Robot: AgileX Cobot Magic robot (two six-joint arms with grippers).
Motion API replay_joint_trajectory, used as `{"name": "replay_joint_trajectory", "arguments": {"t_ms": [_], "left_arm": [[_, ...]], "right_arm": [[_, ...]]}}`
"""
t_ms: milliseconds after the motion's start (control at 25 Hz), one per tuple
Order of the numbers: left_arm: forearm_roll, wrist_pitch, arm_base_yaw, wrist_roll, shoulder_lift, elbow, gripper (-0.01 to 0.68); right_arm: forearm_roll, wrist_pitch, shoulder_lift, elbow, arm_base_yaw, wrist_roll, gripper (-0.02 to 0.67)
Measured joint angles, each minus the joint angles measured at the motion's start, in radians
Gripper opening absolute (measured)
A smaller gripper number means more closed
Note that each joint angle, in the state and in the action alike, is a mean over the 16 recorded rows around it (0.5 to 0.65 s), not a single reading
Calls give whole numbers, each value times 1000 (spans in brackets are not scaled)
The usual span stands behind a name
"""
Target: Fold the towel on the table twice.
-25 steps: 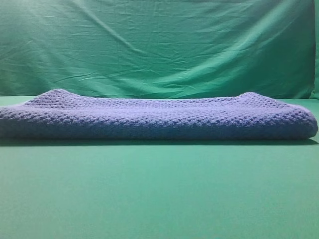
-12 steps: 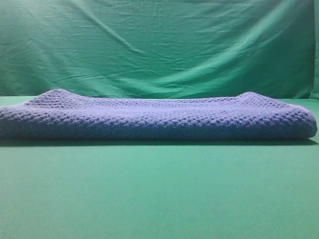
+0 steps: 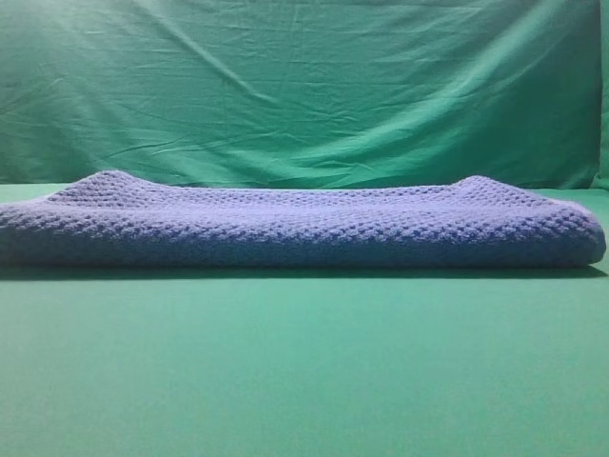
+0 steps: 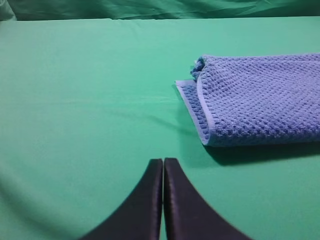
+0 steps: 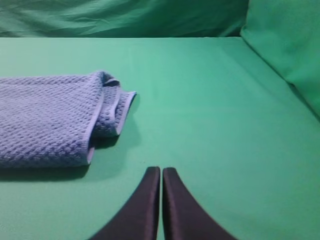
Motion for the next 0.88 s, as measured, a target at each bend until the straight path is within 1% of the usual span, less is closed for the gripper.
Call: {"name": "replay_joint_trajectory", "arguments": {"t_ms": [160, 320, 880], "left_arm": [[0, 0, 12, 0, 0, 0, 0], [0, 0, 16, 0, 0, 0, 0], [0, 0, 16, 0, 0, 0, 0]], "right_arm": [[0, 0, 0, 0, -44, 0, 0], [0, 0, 0, 0, -65, 0, 0], [0, 0, 0, 0, -71, 0, 0]]}}
